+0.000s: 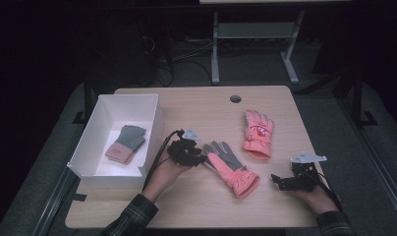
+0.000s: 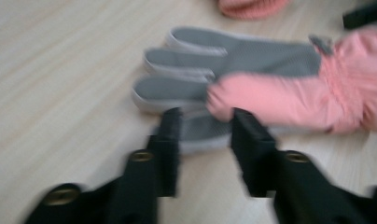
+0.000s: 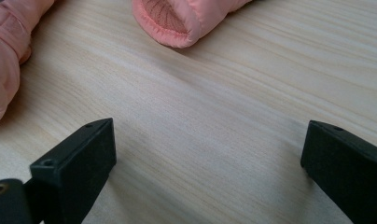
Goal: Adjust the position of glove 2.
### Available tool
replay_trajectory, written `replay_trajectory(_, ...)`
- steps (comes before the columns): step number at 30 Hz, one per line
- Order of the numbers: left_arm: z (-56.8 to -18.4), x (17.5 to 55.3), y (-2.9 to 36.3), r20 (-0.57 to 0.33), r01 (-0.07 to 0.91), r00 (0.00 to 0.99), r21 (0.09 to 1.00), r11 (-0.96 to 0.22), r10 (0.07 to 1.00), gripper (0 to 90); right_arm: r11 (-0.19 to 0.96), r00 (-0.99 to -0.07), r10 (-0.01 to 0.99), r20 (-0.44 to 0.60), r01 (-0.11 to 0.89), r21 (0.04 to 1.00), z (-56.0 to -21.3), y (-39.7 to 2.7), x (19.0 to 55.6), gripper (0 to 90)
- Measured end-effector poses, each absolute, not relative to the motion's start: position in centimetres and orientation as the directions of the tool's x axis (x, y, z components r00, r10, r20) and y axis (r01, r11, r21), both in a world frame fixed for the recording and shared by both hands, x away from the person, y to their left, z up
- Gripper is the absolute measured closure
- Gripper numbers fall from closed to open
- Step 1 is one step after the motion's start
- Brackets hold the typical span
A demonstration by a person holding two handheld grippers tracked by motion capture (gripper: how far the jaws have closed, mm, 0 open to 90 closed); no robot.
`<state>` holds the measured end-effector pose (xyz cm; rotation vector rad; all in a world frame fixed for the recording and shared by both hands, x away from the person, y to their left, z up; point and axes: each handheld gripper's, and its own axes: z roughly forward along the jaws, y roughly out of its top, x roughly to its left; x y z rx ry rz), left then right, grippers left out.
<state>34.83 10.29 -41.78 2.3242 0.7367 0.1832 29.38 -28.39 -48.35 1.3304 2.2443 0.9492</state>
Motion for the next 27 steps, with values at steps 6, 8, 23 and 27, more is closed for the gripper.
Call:
replay_trajectory(6, -43.8, 32.1, 11.4, -0.020, 0.417, 0.847, 0.645, -0.640, 0.531, 35.2, 0.328, -0.488, 0.873, 0.028, 0.628, 0.705, -48.3, -28.4, 29.3, 2.7)
replay_trajectory(8, -44.3, 31.5, 11.9, -0.017, 0.420, 0.844, 0.644, -0.640, 0.536, 28.9, 0.329, -0.488, 0.872, 0.027, 0.628, 0.705, -48.3, -28.4, 29.3, 2.8)
replay_trajectory(23, -47.2, 29.2, 13.4, -0.002, 0.360, 0.874, 0.674, -0.645, 0.486, 12.5, 0.337, -0.502, 0.862, 0.064, 0.665, 0.667, -46.0, -27.5, 30.3, 27.7)
replay_trajectory(27, -47.4, 29.1, 13.6, -0.003, 0.353, 0.873, 0.696, -0.626, 0.488, 12.8, 0.320, -0.510, 0.855, 0.092, 0.659, 0.681, -44.8, -27.1, 31.2, 50.7)
